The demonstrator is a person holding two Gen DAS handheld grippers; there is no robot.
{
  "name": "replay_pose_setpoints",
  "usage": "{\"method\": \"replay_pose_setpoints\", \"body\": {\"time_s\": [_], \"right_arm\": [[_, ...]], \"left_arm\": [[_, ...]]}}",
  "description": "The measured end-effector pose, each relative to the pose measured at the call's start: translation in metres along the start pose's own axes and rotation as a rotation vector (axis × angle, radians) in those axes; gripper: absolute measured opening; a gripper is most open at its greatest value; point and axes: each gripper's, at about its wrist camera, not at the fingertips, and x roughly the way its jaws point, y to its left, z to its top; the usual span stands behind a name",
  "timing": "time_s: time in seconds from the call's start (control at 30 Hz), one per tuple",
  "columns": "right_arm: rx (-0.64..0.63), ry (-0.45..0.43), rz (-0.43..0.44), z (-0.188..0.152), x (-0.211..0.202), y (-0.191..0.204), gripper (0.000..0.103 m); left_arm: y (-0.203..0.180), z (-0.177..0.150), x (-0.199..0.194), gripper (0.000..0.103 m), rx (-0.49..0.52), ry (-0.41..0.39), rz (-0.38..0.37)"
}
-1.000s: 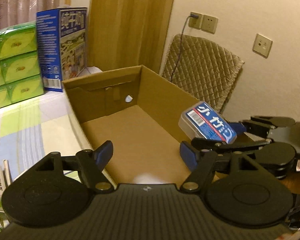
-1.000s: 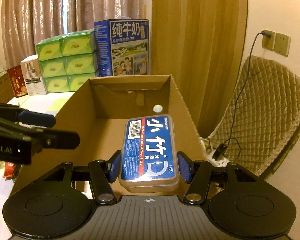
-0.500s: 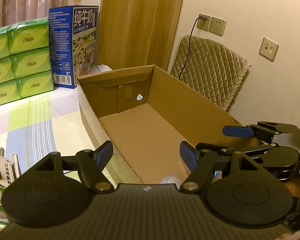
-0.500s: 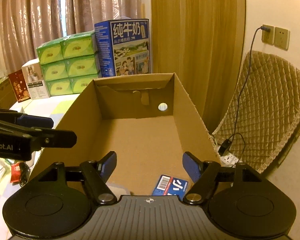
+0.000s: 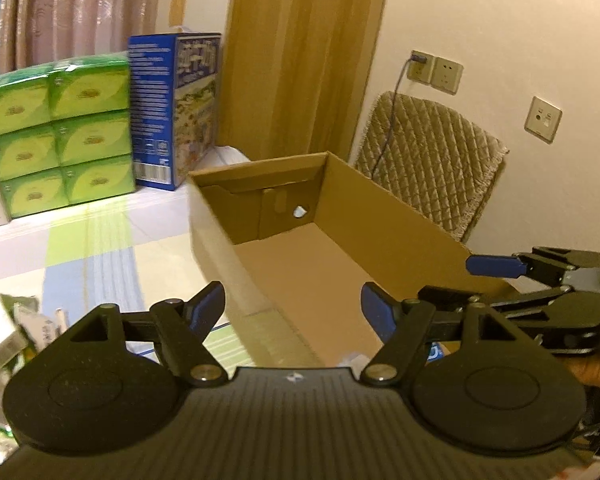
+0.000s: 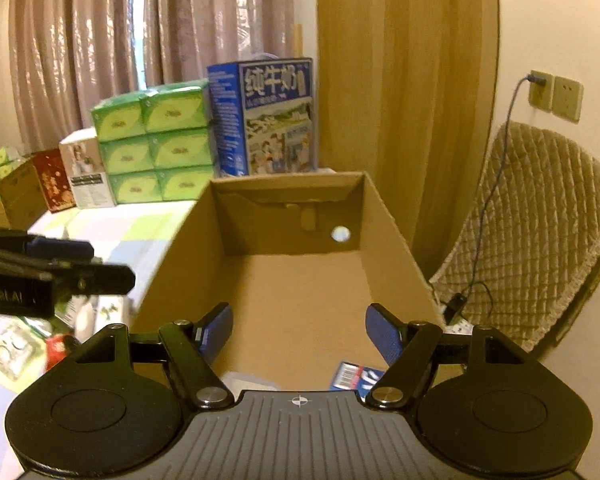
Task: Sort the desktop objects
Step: 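Open the left tool to drop the night light while the right tool releases the blue box, then move both tools back from the cardboard box to the pile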
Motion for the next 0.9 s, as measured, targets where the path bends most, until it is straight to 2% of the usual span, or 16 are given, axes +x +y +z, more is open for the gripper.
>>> {"method": "replay_pose_setpoints", "body": {"time_s": [0.23, 0.43, 0.53, 0.67, 0.77, 0.9], "right_arm": [[-0.013, -0.036, 0.091, 0.017, -0.006, 0.046, 0.071], [-0.042, -0.061, 0.200, 0.024, -0.004, 0.104, 0.073], [-0.079, -0.066, 0.246, 0.019, 0.004, 0.137, 0.076], [-0.123, -0.027, 0.311, 0.003, 0.024, 0.174, 0.077], [-0.158, -0.006, 0.340, -0.009, 0.036, 0.192, 0.077], [-0.178, 0.043, 0.366, -0.027, 0.057, 0.205, 0.077]], "left_arm": [[0.035, -0.013, -0.031, 0.071, -0.023, -0.006, 0.075], [0.084, -0.034, -0.067, 0.072, -0.070, -0.008, 0.179], [0.117, -0.048, -0.088, 0.073, -0.116, -0.005, 0.248], [0.156, -0.067, -0.109, 0.073, -0.152, 0.015, 0.355], [0.182, -0.084, -0.124, 0.073, -0.202, 0.038, 0.398], [0.200, -0.102, -0.139, 0.074, -0.217, 0.064, 0.441]]}}
